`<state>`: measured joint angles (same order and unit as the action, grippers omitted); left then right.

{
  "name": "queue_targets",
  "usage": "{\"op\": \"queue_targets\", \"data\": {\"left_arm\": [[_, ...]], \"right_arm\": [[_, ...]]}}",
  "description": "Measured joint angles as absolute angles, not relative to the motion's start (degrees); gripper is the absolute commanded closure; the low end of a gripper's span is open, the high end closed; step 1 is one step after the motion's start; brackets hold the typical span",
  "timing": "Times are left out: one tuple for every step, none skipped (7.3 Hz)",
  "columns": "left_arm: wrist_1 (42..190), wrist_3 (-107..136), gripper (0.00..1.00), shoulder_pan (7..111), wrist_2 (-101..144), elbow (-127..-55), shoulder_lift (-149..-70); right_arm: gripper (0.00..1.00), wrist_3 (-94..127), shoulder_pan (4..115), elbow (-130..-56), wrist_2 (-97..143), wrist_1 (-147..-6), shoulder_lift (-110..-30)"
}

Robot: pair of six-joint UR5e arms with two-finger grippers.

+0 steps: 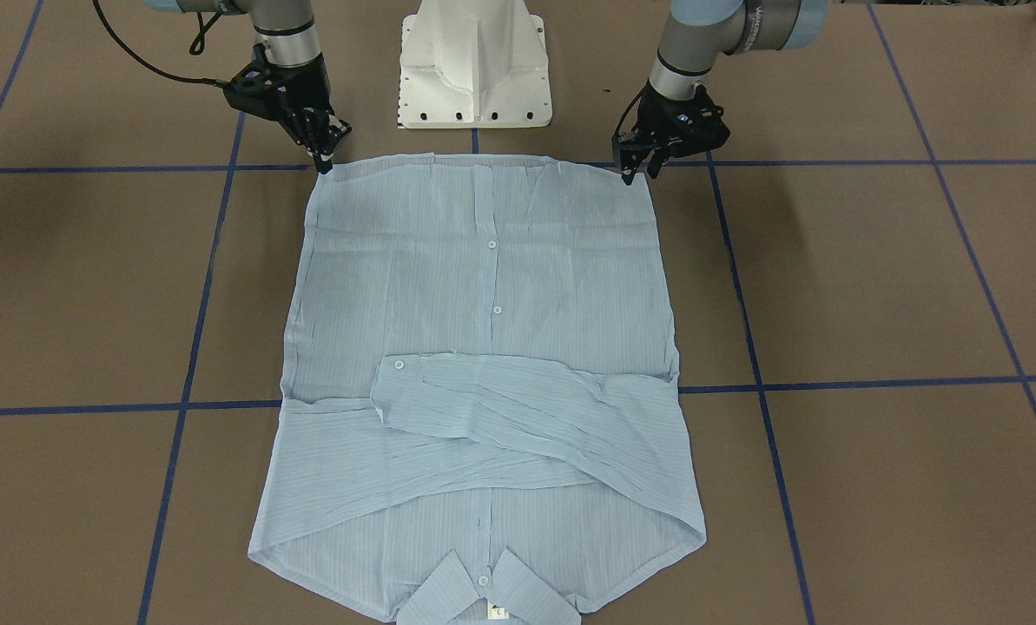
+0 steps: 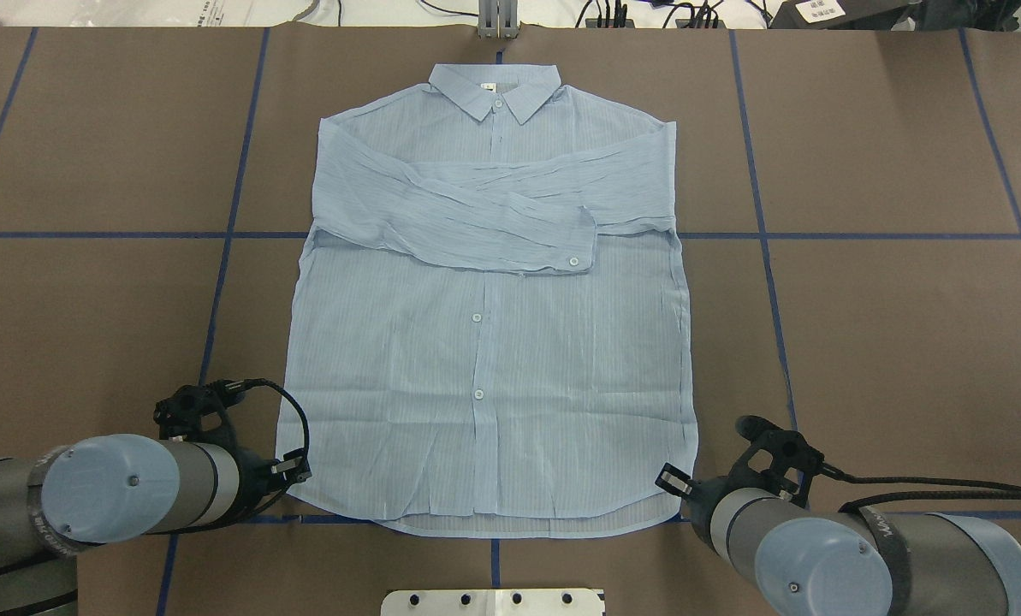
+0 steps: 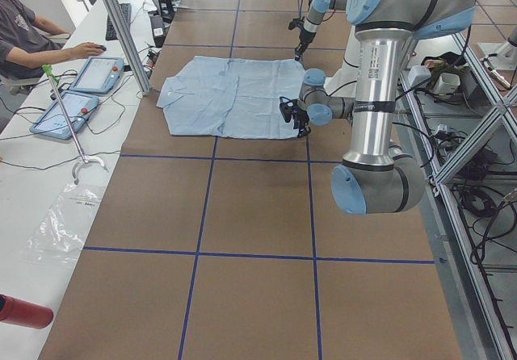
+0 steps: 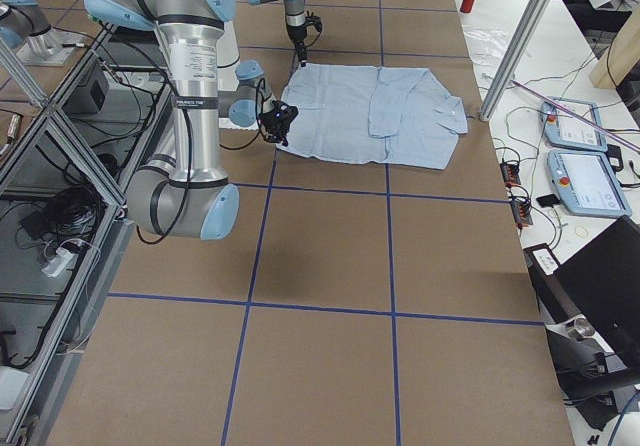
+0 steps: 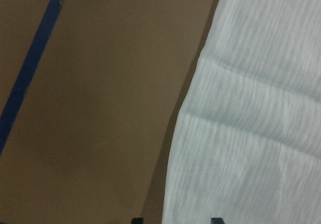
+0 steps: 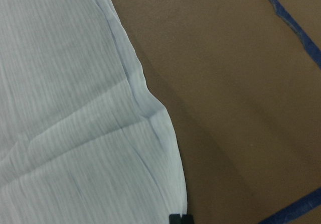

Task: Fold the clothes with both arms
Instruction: 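Grasp both hem corners with the left and right grippers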

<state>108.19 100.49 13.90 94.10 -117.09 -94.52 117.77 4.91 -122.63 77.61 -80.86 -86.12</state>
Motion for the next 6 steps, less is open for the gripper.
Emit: {"op": "queue_targets", "data": {"left_arm": [[108.19, 100.47, 0.59, 13.82, 94.1, -116.9, -94.57], [108.19, 100.5, 0.81, 13.74, 94.12, -116.82, -94.6], [108.19, 100.7, 1.0, 13.7, 94.15, -116.83, -94.71], [108.17, 100.97, 1.0, 13.71, 94.19, -116.86, -94.91], [108.14, 101.09, 1.0, 13.7, 94.23, -116.97, -95.14], [108.12, 101.14, 1.0, 13.79, 94.34, -117.73, -95.15]], "right_arm": [[1.0, 117.76, 4.88, -122.61, 77.62, -80.86, -86.13], [1.0, 117.74, 4.85, -122.58, 77.64, -80.86, -86.12], [1.0, 117.75, 4.84, -122.57, 77.63, -80.86, -86.08], [1.0, 117.75, 4.84, -122.57, 77.62, -80.86, -86.06], [1.0, 117.72, 4.83, -122.56, 77.61, -80.86, -86.05], [1.0, 117.71, 4.83, -122.57, 77.61, -80.86, -86.05]]}}
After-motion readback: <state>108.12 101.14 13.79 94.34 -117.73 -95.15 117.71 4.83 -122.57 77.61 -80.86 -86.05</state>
